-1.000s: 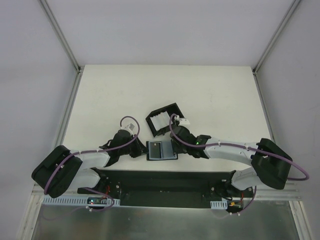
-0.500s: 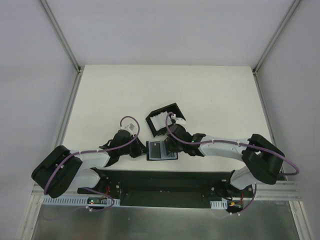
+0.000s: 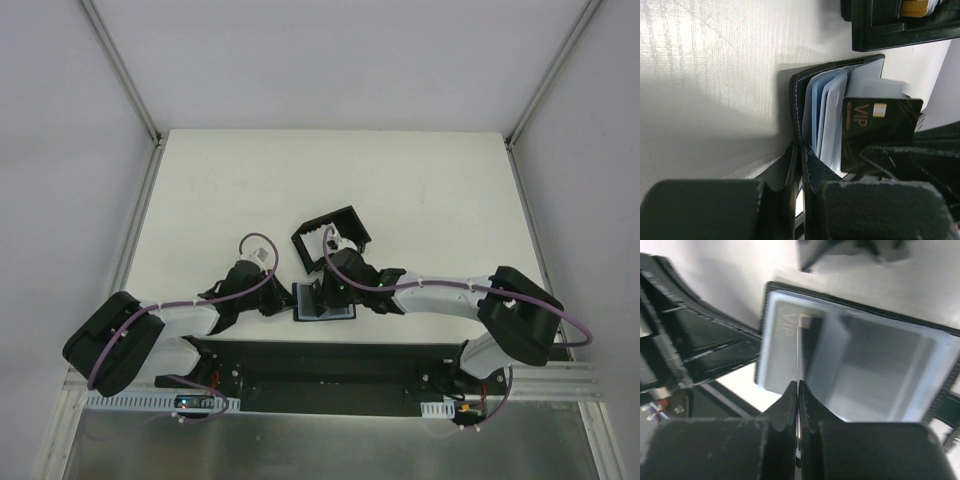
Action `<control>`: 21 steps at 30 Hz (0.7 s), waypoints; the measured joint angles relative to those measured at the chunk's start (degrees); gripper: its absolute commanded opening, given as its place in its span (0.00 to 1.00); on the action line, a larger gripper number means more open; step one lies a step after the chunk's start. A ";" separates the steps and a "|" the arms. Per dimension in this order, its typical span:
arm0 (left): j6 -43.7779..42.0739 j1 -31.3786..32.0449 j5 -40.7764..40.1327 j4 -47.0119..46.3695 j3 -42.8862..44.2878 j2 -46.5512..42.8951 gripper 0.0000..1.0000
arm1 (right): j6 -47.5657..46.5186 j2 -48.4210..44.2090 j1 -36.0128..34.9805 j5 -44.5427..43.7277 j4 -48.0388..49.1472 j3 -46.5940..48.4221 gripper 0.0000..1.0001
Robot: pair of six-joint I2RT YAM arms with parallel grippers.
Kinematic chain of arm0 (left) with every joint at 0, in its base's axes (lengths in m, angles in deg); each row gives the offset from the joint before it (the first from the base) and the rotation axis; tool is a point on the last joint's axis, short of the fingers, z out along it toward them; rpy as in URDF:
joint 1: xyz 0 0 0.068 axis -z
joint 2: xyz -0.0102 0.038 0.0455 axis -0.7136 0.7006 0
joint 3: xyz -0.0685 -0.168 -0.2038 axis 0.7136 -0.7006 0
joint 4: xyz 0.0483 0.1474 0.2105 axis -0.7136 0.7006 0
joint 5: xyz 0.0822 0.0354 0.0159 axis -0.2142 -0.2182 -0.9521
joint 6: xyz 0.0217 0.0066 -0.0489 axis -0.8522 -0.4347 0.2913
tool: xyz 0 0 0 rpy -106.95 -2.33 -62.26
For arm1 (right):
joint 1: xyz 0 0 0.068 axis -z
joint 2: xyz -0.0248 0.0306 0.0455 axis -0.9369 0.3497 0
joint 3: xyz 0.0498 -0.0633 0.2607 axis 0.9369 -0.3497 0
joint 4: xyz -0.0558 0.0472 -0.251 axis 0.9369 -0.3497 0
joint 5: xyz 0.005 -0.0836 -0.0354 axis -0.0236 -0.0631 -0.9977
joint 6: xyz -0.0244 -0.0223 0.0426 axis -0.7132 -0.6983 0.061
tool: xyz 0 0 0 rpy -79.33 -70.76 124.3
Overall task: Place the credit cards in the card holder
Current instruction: Insert the credit card into the card holder.
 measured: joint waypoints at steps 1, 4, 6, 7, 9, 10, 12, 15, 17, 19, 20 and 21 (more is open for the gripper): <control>0.28 0.02 -0.02 -0.13 -0.13 -0.04 0.00 | -0.24 0.15 -0.24 0.68 0.17 0.42 0.00; 0.87 0.02 -0.04 -0.33 -0.33 -0.04 0.00 | -0.92 1.40 -0.83 2.78 1.51 2.40 0.00; 1.20 0.02 -0.09 -0.39 -0.37 -0.04 0.00 | -1.51 2.49 -1.09 4.13 2.23 4.22 0.00; 1.29 0.02 -0.11 -0.42 -0.42 -0.04 0.00 | -1.79 2.86 -1.16 4.55 2.51 4.94 0.00; 1.68 0.02 -0.22 -0.50 -0.52 -0.04 0.00 | -2.58 2.89 -1.33 4.87 3.06 5.75 0.00; 2.08 0.02 -0.39 -0.57 -0.61 -0.04 0.00 | -3.02 2.47 -1.40 4.79 3.13 5.75 0.00; 2.47 0.17 -0.61 -0.68 -0.79 -0.04 0.00 | -3.85 0.87 -1.44 2.86 1.92 5.51 0.00; 2.64 0.35 -0.85 -0.79 -0.92 -0.04 0.00 | -4.61 -4.44 -1.03 -1.57 -2.78 4.37 0.00; 2.71 0.35 -0.90 -0.81 -1.01 -0.24 0.00 | -4.70 -8.31 -0.26 -4.04 -5.25 2.95 0.00; 2.73 0.37 -0.92 -0.76 -1.16 -0.61 0.00 | -4.68 -11.80 0.79 -6.16 -7.85 1.09 0.00; 2.73 0.37 -0.92 -0.74 -1.20 -0.74 0.00 | -4.63 -12.85 1.31 -7.13 -8.96 0.26 0.01; 2.73 0.37 -0.92 -0.70 -1.25 -0.81 0.00 | -4.57 -13.42 1.84 -7.72 -9.97 -0.55 0.00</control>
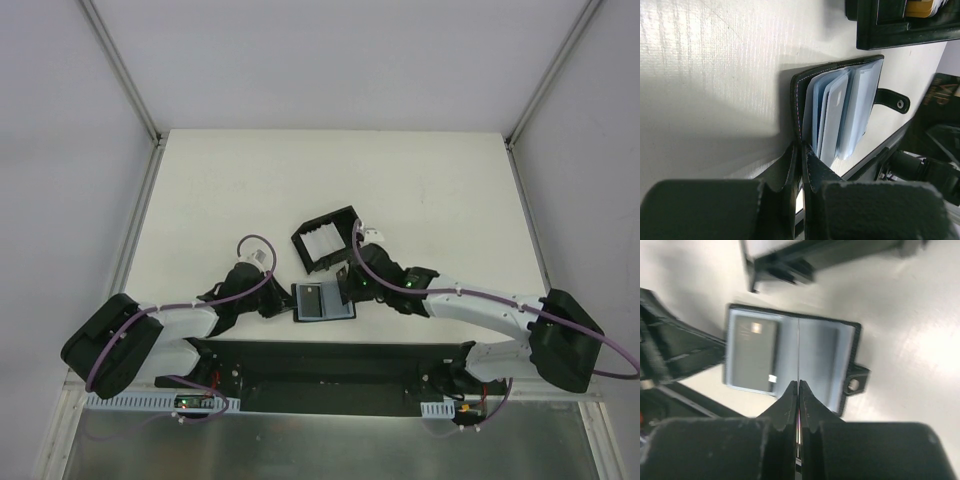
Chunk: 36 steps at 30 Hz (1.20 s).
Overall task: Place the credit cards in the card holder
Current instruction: Insert the credit card into the card holder.
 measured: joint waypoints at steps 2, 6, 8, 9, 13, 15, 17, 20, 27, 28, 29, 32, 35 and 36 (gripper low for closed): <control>0.00 0.00 -0.02 0.04 -0.02 0.00 0.00 | 0.04 -0.07 0.72 -0.61 -1.53 -1.49 0.00; 0.00 0.00 0.00 0.07 -0.02 0.00 0.00 | 0.04 0.35 1.14 -0.55 -3.63 -3.15 0.00; -0.02 0.00 -0.02 0.09 -0.02 0.00 0.00 | 0.02 1.16 1.25 -0.48 -3.56 -3.17 0.00; -0.02 0.00 -0.02 0.11 -0.02 0.00 0.00 | 0.04 1.55 1.25 -0.37 -3.45 -3.17 0.00; -0.02 0.00 -0.02 0.15 -0.02 0.02 0.00 | 0.09 3.61 1.38 0.07 -2.43 -3.17 0.00; -0.02 0.00 0.00 0.15 -0.02 0.02 0.00 | 0.15 4.57 1.49 0.35 -2.16 -3.17 0.00; -0.02 0.00 0.00 0.15 -0.02 0.00 0.00 | 0.35 5.44 1.66 0.55 -1.88 -3.17 0.00; -0.02 0.00 0.00 0.20 -0.02 0.00 0.00 | 0.59 5.86 1.99 0.66 -1.16 -3.21 0.00; -0.04 0.00 -0.02 0.33 -0.02 0.00 0.00 | 0.90 6.60 2.16 1.36 2.32 -4.00 0.00; -0.04 0.00 -0.04 0.35 -0.02 0.02 0.00 | 0.94 6.67 2.14 1.42 2.86 -4.13 0.00; -0.04 0.00 -0.04 0.35 -0.02 0.02 0.00 | 0.96 6.75 2.12 1.53 3.67 -4.35 0.01; -0.04 -0.02 -0.02 0.35 -0.02 0.07 0.00 | 0.94 6.78 1.86 1.57 4.81 -4.68 0.00; -0.04 -0.02 -0.04 0.33 -0.02 0.07 0.00 | 0.90 6.80 0.94 0.44 4.96 -4.68 0.00; -0.04 -0.02 -0.04 0.33 -0.02 0.07 0.00 | 0.90 6.80 0.59 -0.11 4.90 -4.66 0.01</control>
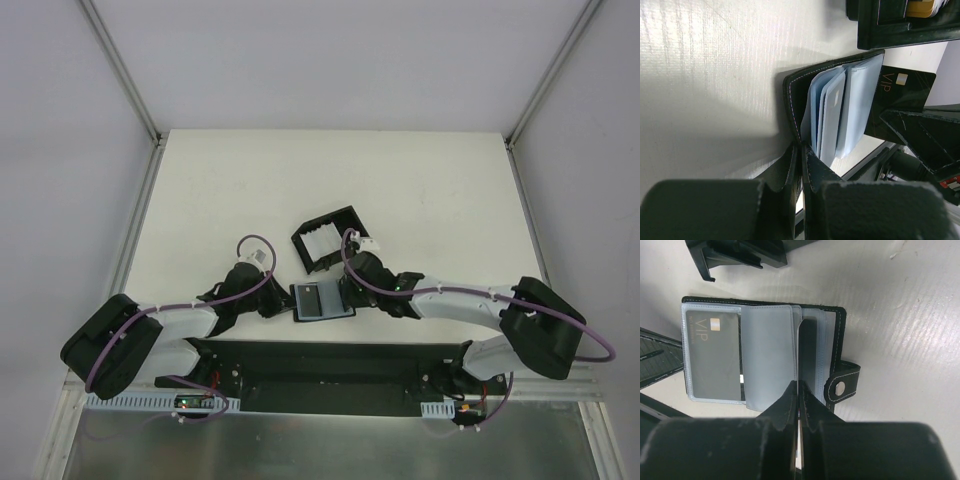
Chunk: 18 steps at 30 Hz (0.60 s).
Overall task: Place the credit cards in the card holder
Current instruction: Insert the credit card into the card holder.
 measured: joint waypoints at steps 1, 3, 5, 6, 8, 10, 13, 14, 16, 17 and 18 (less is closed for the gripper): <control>0.00 0.00 0.00 0.00 0.00 0.00 0.00 | 0.00 0.00 -0.22 -0.50 -0.04 0.00 0.00; 0.00 0.00 0.00 0.00 0.00 0.00 0.00 | 0.07 -0.04 -0.76 -1.75 -0.81 0.26 0.00; 0.00 0.00 0.00 0.00 0.00 0.00 0.00 | 0.48 -0.04 -1.36 -2.97 -2.27 0.81 0.00; 0.00 0.00 0.00 -0.02 0.00 0.02 0.00 | 0.72 -0.09 -1.66 -3.72 -2.86 0.94 0.00; 0.00 0.00 0.00 -0.04 0.00 0.02 0.00 | 1.27 -0.46 -2.03 -4.79 -3.93 0.96 0.00; 0.00 0.00 0.00 -0.09 0.02 0.07 0.00 | 1.51 -0.92 -2.27 -5.49 -5.18 0.96 0.00; 0.00 0.00 0.02 -0.13 0.02 0.13 0.00 | 1.60 -1.03 -2.43 -5.75 -5.60 0.96 0.00; 0.00 0.00 0.02 -0.13 0.02 0.13 0.00 | 1.62 -1.03 -2.51 -5.88 -5.62 0.98 0.00; 0.00 0.00 0.02 -0.15 0.07 0.20 0.00 | 1.64 -1.03 -2.73 -6.19 -5.62 0.98 0.00; -0.02 0.00 0.02 -0.17 0.07 0.22 0.00 | 1.64 -1.03 -2.86 -6.32 -5.62 0.98 0.00; -0.02 0.00 0.02 -0.15 0.07 0.22 0.00 | 1.64 -1.03 -2.93 -6.45 -5.62 0.98 0.00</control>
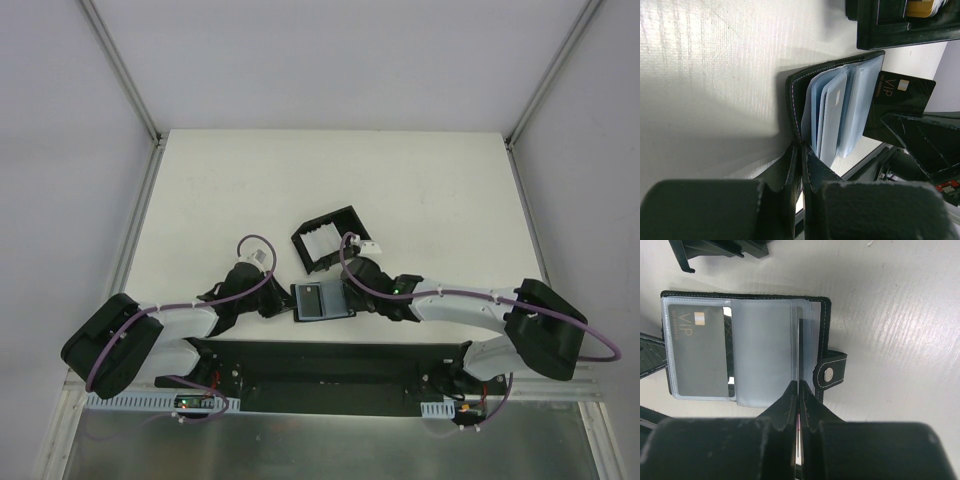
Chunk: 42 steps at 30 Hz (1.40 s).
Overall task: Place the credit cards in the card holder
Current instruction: Insert the credit card into the card holder.
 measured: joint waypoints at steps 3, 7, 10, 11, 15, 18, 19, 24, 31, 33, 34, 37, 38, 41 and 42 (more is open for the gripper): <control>0.00 0.00 0.00 -0.02 0.00 0.00 0.00 | 0.02 0.00 -0.09 -0.52 -0.02 0.00 0.00; 0.00 0.00 0.00 -0.02 0.00 0.00 0.00 | -0.07 -0.94 -0.20 -2.25 -0.50 0.00 0.01; 0.00 0.00 0.00 -0.02 0.00 0.00 0.00 | -0.37 -2.99 -0.17 -3.48 -1.09 0.00 0.00; 0.00 0.00 0.00 0.00 0.00 0.00 0.00 | -0.50 -3.56 -0.17 -3.50 -1.09 0.00 0.00; 0.00 0.00 0.00 -0.02 0.00 0.00 0.00 | -1.07 -3.41 -0.17 -2.75 -0.72 0.15 0.00; 0.00 0.00 0.02 0.00 0.02 0.00 0.00 | -1.20 -1.05 -0.17 -1.62 -0.46 0.61 0.00; 0.00 0.02 0.02 0.00 0.02 0.00 0.00 | -1.22 -0.13 -0.17 -1.25 -0.46 0.87 0.00; -0.02 0.00 0.02 0.02 0.02 0.00 0.00 | -1.42 2.08 -0.02 0.11 0.63 1.68 0.00; -0.13 0.00 0.02 0.13 0.11 0.00 0.00 | -2.08 3.32 0.46 1.55 1.55 2.58 0.00; -0.17 0.00 0.02 0.13 0.11 0.00 0.00 | -2.51 3.50 0.46 1.60 1.57 2.78 0.00; -0.17 0.02 0.02 0.13 0.13 0.00 0.00 | -2.71 3.50 0.44 1.62 1.55 2.80 0.00; -0.20 0.00 0.02 0.17 0.15 0.02 0.00 | -3.21 3.63 0.11 1.46 1.03 3.28 0.00; -0.22 0.00 0.02 0.17 0.20 0.07 0.00 | -3.43 3.78 -0.15 1.18 0.46 3.69 0.00; -0.22 0.00 0.04 0.22 0.22 0.11 0.00 | -4.09 4.57 -1.36 -0.46 -2.27 5.84 0.00; -0.22 0.00 0.04 0.22 0.22 0.11 0.00 | -4.26 4.72 -1.68 -0.92 -2.99 6.38 0.00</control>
